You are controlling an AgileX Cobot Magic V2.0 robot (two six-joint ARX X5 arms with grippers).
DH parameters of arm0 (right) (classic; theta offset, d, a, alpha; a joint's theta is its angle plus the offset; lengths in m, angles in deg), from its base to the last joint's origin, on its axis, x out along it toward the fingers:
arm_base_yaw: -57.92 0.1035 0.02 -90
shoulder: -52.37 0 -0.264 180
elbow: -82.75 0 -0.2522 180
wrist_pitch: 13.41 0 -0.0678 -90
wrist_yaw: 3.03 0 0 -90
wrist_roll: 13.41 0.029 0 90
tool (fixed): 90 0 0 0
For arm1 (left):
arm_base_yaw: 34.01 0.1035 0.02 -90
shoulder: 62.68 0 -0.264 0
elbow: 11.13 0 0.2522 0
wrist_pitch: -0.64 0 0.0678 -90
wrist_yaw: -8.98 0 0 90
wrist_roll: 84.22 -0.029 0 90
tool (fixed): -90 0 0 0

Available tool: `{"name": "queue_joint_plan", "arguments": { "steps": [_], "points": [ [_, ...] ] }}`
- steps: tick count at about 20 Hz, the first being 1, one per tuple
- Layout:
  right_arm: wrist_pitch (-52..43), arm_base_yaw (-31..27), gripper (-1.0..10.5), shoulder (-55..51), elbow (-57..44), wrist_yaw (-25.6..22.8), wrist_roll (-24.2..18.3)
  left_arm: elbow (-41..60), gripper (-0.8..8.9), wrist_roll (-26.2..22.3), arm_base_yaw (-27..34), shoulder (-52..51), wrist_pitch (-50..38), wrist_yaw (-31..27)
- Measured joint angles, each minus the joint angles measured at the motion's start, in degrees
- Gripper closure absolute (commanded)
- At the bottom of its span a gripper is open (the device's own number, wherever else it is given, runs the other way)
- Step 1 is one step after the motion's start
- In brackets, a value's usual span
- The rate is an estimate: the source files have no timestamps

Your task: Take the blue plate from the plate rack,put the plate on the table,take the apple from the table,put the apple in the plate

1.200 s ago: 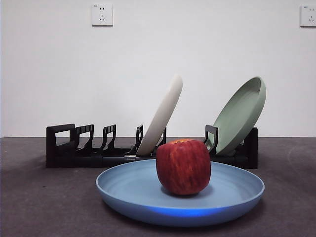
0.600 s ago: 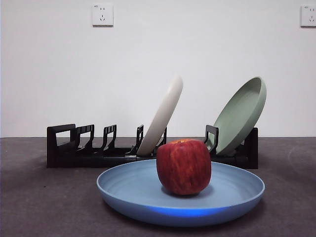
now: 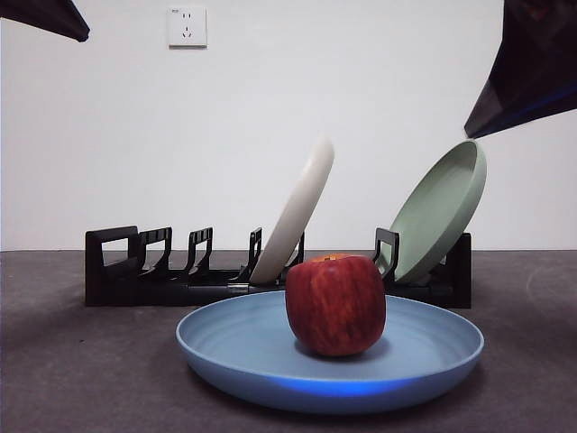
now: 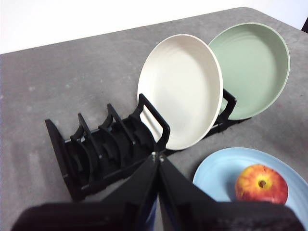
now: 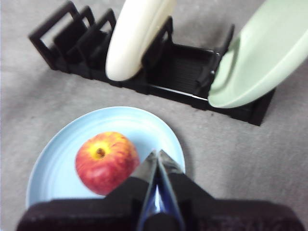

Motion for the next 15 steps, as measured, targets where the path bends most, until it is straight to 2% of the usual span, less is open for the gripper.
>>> {"name": "queue_joint_plan", "arguments": {
  "steps": [13, 15],
  "points": [
    [0.28, 0.0, 9.5, 0.02, 0.0, -0.72, 0.57, -0.02, 8.14, 1.27, -0.11, -0.33, 0.7, -0.22],
    [0.31, 0.0, 9.5, 0.02, 0.0, -0.72, 0.57, -0.02, 8.14, -1.97, 0.96, -2.89, 1.57, -3.54]
  ]
}}
